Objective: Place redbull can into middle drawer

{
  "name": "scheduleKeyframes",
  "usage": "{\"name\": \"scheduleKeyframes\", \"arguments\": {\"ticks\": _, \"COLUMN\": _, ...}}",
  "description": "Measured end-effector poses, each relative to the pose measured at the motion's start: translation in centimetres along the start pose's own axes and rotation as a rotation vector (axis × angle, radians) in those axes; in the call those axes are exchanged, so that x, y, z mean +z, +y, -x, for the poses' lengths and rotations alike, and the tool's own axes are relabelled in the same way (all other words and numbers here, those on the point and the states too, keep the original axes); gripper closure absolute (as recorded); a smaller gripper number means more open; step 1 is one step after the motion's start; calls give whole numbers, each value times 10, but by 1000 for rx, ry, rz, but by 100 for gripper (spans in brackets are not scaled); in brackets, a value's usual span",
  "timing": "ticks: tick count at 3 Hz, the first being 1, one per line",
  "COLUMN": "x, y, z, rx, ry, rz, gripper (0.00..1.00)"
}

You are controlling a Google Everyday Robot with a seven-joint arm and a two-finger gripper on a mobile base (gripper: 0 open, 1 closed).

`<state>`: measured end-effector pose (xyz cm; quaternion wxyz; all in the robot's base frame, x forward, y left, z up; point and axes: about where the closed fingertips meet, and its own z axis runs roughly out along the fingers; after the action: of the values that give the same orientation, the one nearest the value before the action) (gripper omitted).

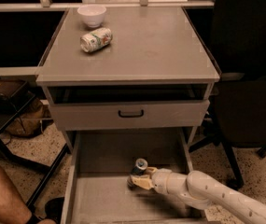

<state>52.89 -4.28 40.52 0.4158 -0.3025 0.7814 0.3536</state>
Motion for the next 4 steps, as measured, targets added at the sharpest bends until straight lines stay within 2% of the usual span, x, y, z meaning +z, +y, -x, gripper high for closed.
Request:
{"name": "scheduleKeyframes", "arguments": {"ticks": 2, "x": 5, "y": 8, "z": -4, "rx": -117, "ry": 23, "rz": -125, "gripper": 100}}
{"name": "scheduleKeyframes", "arguments": {"ticks": 3, "x": 7, "y": 8, "z": -7, "rx": -152, "ry": 43, "rz": -173, "gripper": 100}}
{"name": "scheduleKeyframes", "arguments": {"ticks": 4, "x": 8, "y": 9, "z": -9, "rx": -169, "ry": 56, "rz": -195, "gripper": 100}}
